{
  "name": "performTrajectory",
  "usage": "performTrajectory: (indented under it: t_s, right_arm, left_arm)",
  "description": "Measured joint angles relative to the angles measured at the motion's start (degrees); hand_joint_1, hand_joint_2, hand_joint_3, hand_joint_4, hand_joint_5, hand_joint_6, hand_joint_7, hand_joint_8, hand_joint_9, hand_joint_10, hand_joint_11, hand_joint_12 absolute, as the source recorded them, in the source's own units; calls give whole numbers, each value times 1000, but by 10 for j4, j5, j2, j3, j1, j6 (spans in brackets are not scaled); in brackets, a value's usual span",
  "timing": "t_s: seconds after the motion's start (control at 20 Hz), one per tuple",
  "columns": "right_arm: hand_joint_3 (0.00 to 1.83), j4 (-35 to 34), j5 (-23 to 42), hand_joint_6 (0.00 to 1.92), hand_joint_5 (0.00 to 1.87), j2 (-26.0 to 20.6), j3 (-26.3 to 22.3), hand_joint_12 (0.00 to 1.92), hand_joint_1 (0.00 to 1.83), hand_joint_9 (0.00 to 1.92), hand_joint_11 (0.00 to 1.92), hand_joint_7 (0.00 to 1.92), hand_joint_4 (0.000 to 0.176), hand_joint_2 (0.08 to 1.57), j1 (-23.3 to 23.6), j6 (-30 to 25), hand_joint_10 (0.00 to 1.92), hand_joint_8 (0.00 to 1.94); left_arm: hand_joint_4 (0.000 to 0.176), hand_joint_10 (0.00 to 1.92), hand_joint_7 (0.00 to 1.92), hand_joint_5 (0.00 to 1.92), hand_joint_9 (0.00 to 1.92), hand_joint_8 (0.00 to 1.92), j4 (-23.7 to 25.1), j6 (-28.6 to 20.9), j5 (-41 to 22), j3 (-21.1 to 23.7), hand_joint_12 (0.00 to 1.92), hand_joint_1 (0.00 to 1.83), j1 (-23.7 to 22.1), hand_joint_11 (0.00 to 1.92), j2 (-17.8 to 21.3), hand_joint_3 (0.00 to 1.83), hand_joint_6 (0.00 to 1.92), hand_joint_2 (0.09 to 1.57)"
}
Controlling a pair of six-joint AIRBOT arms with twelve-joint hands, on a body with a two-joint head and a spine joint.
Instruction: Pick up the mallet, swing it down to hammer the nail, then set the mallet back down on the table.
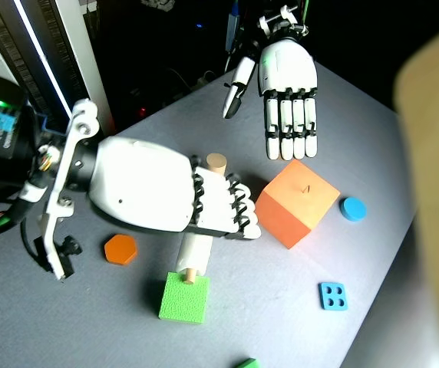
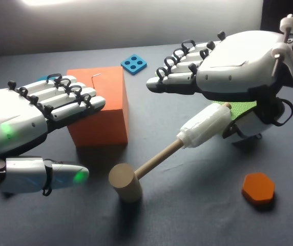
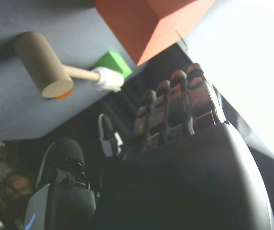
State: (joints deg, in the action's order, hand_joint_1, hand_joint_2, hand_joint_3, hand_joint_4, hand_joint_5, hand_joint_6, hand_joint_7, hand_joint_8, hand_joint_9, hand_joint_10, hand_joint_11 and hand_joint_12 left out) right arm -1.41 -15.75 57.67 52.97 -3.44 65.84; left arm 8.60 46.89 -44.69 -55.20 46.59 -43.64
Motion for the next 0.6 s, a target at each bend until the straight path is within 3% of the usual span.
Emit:
performTrajectory:
  t_s: [0.1, 0.2, 0.6]
  right_arm:
    - [0, 186, -44, 0, 0, 3, 1, 16, 1292, 0, 29, 0, 0, 954, 8, -180, 0, 0]
    - [3, 281, -69, 0, 0, 3, 3, 15, 1331, 0, 22, 0, 0, 962, 8, -283, 0, 0]
    - [3, 301, -112, 0, 0, 77, 39, 28, 1315, 0, 20, 0, 0, 971, 5, -350, 0, 0]
  left_arm:
    - [0, 0, 0, 0, 0, 0, 0, -4, 0, -12, 0, 0, 0, 0, -9, 12, 0, 1229]
    - [0, 0, 0, 1, 0, 0, 0, -4, 1, -19, 0, 0, 0, 0, -14, 10, 0, 1229]
    - [0, 0, 0, 0, 0, 0, -2, -8, 7, -31, 0, 0, 7, 0, -19, 1, 0, 1218]
